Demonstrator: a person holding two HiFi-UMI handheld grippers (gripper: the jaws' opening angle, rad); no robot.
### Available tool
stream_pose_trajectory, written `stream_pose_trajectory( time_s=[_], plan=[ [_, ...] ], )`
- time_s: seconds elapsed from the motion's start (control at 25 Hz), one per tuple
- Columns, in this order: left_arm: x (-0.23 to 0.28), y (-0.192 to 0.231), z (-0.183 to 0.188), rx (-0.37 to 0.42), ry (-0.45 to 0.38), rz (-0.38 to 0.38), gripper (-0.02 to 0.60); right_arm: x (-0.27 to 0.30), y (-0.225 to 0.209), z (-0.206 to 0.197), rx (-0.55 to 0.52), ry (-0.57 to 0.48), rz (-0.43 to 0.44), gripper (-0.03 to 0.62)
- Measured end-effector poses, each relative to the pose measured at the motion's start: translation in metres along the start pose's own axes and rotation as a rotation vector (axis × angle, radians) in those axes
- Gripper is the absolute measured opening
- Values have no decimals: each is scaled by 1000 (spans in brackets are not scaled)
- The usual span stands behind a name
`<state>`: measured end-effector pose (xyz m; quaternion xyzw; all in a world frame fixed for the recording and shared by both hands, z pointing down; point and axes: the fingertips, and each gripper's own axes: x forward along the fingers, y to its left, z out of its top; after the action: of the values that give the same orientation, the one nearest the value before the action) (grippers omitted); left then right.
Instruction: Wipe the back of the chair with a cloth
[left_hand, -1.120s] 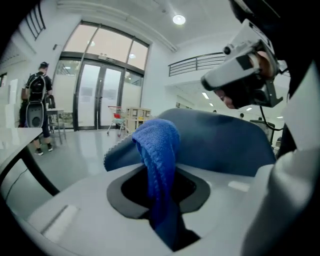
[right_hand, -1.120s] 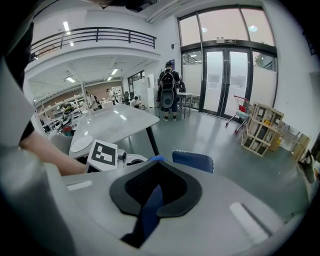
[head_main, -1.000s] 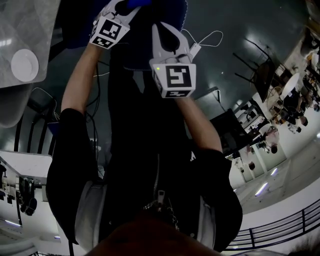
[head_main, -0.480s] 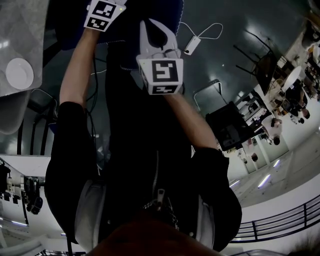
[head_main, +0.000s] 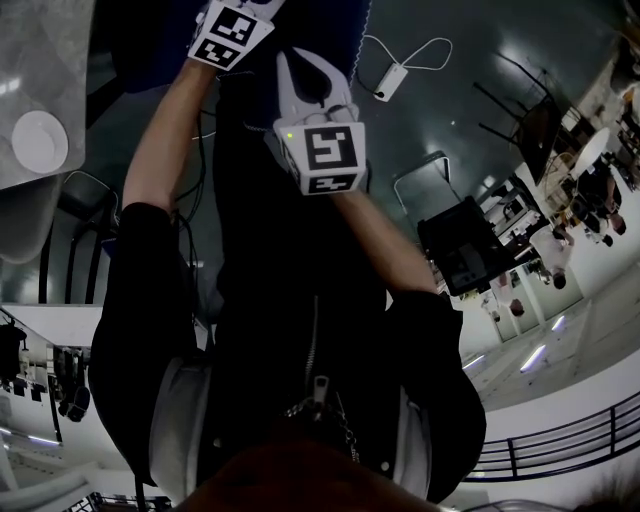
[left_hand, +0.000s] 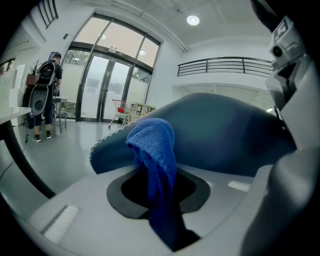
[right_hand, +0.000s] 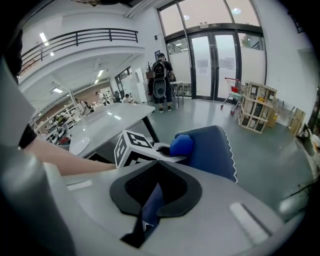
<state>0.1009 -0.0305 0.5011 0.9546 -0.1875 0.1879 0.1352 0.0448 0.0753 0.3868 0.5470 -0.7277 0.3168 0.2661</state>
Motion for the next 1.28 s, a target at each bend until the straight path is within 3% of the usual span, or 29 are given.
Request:
stream_pose_trajectory(
  time_s=[0.4, 0.64, 1.28],
  plan=[
    [-14, -64, -31, 22, 53, -97, 91, -16, 13, -31, -11, 47, 42, 3],
    [-29, -95, -46, 61, 85, -179, 91, -16, 17, -29, -44, 40, 56, 3],
    [-97, -192, -105, 200, 218, -503, 91, -13, 23, -36, -47, 68, 77, 3]
  ],
)
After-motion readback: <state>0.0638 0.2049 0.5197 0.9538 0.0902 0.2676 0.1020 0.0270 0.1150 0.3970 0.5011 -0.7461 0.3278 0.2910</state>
